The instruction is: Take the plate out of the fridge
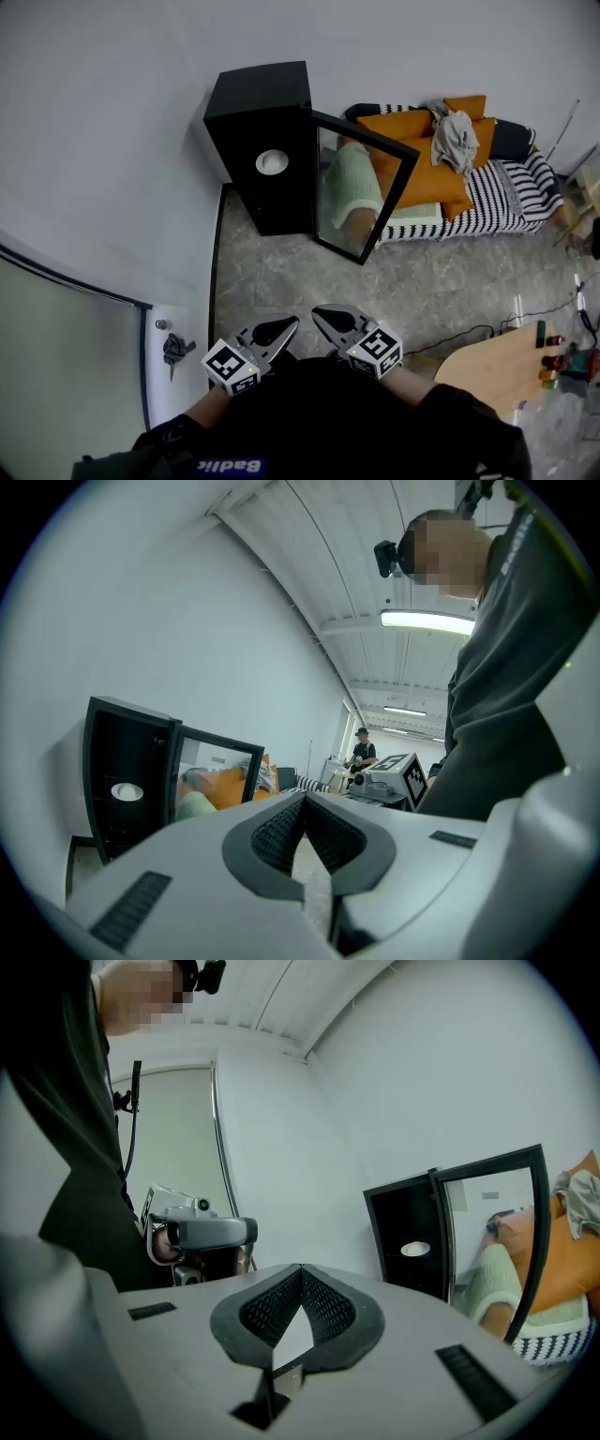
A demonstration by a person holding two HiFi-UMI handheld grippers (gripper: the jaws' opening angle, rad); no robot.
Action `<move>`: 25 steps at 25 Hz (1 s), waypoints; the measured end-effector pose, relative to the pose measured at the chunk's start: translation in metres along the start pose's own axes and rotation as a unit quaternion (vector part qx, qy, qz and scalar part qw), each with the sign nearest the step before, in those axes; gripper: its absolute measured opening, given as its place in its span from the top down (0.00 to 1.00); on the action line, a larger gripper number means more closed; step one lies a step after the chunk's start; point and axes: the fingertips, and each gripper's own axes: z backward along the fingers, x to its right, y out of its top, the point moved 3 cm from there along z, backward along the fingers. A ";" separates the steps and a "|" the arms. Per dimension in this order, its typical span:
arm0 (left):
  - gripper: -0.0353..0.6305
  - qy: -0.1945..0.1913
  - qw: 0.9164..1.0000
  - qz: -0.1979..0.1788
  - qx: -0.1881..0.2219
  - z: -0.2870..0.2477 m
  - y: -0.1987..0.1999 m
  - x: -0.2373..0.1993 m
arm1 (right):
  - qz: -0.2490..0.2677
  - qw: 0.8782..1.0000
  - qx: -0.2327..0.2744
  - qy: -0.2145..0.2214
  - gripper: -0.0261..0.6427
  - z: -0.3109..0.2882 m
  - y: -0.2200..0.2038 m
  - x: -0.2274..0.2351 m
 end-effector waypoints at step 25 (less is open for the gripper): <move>0.94 -0.113 0.993 0.014 0.008 -0.035 0.073 -0.237 | -0.021 0.993 -0.027 -0.116 0.95 -0.185 0.079 0.115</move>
